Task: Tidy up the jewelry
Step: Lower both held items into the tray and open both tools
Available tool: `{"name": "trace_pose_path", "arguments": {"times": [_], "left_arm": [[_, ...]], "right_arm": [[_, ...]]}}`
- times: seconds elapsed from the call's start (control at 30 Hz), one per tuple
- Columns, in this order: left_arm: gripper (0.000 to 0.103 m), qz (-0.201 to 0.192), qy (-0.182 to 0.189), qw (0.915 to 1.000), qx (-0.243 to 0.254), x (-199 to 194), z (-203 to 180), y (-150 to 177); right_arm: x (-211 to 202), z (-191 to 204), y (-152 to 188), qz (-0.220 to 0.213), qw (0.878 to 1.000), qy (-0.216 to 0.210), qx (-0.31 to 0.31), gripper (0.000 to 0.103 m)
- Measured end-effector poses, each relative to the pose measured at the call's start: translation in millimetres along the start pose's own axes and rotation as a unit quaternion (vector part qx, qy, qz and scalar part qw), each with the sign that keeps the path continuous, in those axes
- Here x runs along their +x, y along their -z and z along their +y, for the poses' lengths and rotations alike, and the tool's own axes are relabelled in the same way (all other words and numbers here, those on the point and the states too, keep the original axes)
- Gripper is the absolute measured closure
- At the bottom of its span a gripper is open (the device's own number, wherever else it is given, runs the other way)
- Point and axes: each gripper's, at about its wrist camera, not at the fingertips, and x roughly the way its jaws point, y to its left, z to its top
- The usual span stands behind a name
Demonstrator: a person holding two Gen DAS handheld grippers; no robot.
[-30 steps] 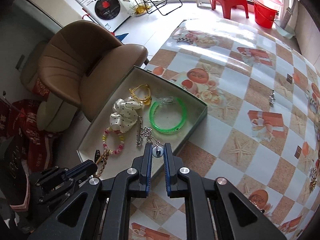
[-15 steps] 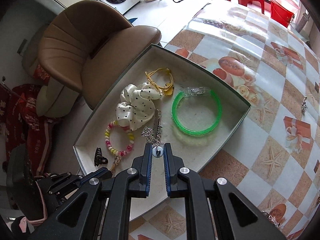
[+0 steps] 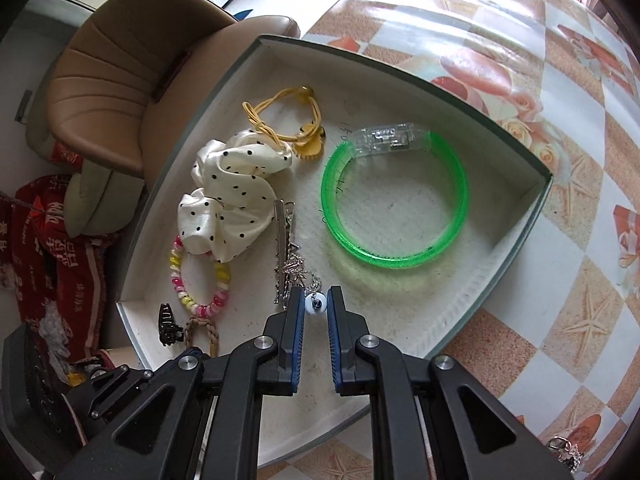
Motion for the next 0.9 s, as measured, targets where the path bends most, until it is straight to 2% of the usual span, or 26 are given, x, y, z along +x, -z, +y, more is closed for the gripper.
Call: {"name": "trace_pose_path", "arguments": {"times": [0.13,0.17,0.27,0.3,0.6,0.73,0.9], "left_arm": [[0.096,0.003,-0.009,0.9999,-0.002,0.6,2.3,0.1],[0.096,0.004,-0.01,0.9999,-0.004,0.7,3.4,0.0],[0.096,0.005,-0.013,0.9999,-0.007,0.1,4.8,-0.3],[0.096,0.004,-0.014,0.9999,-0.007,-0.5,4.9,-0.3],[0.095,0.003,-0.023,0.9997,-0.002,-7.5,4.4,-5.2],[0.095,0.003,-0.03,0.9995,0.003,-11.0,2.3,-9.6],[0.095,0.004,-0.038,0.9993,0.006,-13.4,-1.5,-11.7]], "right_arm": [[2.4,-8.9,-4.8,0.012,0.999,-0.024,0.018,0.089],[2.8,-12.1,-6.3,0.016,0.999,-0.034,0.026,0.085],[-3.8,-20.7,-9.7,0.009,0.997,-0.058,0.044,0.058],[-7.8,-22.7,-10.5,0.005,0.997,-0.064,0.047,0.056],[-38.7,-26.1,-3.0,-0.017,0.995,-0.082,0.056,0.055],[-53.1,-25.9,9.9,-0.036,0.995,-0.067,0.064,0.052],[-72.3,-31.5,31.7,-0.06,0.996,-0.025,0.064,0.048]]}}
